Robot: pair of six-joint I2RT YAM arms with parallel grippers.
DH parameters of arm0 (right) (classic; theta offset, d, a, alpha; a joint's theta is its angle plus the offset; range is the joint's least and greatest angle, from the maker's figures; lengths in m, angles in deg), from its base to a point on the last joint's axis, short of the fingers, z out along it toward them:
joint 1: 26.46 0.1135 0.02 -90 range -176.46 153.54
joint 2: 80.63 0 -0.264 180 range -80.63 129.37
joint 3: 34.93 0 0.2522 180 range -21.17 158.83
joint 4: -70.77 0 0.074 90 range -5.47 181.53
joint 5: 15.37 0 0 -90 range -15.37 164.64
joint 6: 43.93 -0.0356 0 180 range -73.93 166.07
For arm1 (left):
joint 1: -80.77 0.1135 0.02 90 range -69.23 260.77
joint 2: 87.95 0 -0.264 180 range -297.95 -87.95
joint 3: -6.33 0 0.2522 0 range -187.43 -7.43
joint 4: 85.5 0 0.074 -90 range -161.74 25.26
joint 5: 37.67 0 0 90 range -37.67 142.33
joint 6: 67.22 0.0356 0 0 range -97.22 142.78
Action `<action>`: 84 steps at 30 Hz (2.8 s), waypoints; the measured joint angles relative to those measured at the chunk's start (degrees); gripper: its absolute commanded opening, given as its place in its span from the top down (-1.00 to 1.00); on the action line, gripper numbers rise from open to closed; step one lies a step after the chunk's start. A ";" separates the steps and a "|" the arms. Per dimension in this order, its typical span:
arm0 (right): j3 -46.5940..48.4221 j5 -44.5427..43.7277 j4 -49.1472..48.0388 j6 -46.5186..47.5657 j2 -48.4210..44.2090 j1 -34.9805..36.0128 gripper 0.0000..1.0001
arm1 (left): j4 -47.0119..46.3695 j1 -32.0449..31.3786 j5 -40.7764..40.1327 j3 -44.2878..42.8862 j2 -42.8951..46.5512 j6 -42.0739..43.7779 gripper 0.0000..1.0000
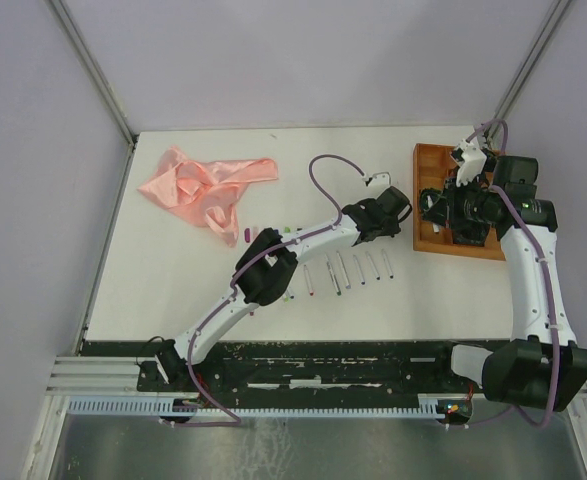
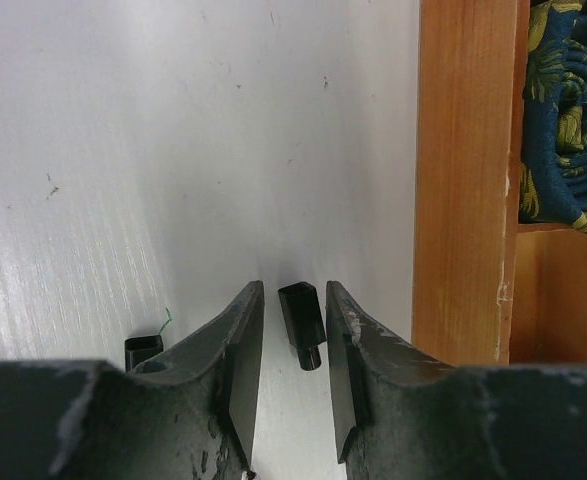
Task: Open the pen caps
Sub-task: Place the pen cap at the center of the board, then place the pen at the center of the board.
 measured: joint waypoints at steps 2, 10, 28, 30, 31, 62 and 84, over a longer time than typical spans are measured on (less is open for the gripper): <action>0.00 0.02 0.00 -0.02 0.07 -0.02 1.00 | 0.00 0.00 -0.02 0.00 0.00 0.00 0.23; 0.00 0.33 0.00 0.00 0.24 -0.35 1.00 | 0.31 0.00 -0.02 0.00 0.24 0.04 0.15; -2.05 7.52 -0.13 0.72 0.11 -0.90 0.99 | -9.18 0.15 -5.88 30.91 32.70 4.42 -0.01; -2.49 7.87 -0.33 0.81 0.09 -0.92 0.98 | -13.49 0.52 -6.86 39.06 39.65 5.70 -0.13; -2.75 7.89 -0.57 0.92 0.11 -0.94 0.97 | -15.98 0.74 -7.30 43.63 43.17 6.43 -0.16; -4.55 -13.55 -0.74 3.28 28.63 10.99 0.88 | -38.84 2.62 -7.67 119.58 120.96 14.36 -0.68; -2.73 -21.49 0.04 1.75 36.09 13.38 0.80 | -36.63 2.62 -8.44 121.48 124.91 11.85 -0.68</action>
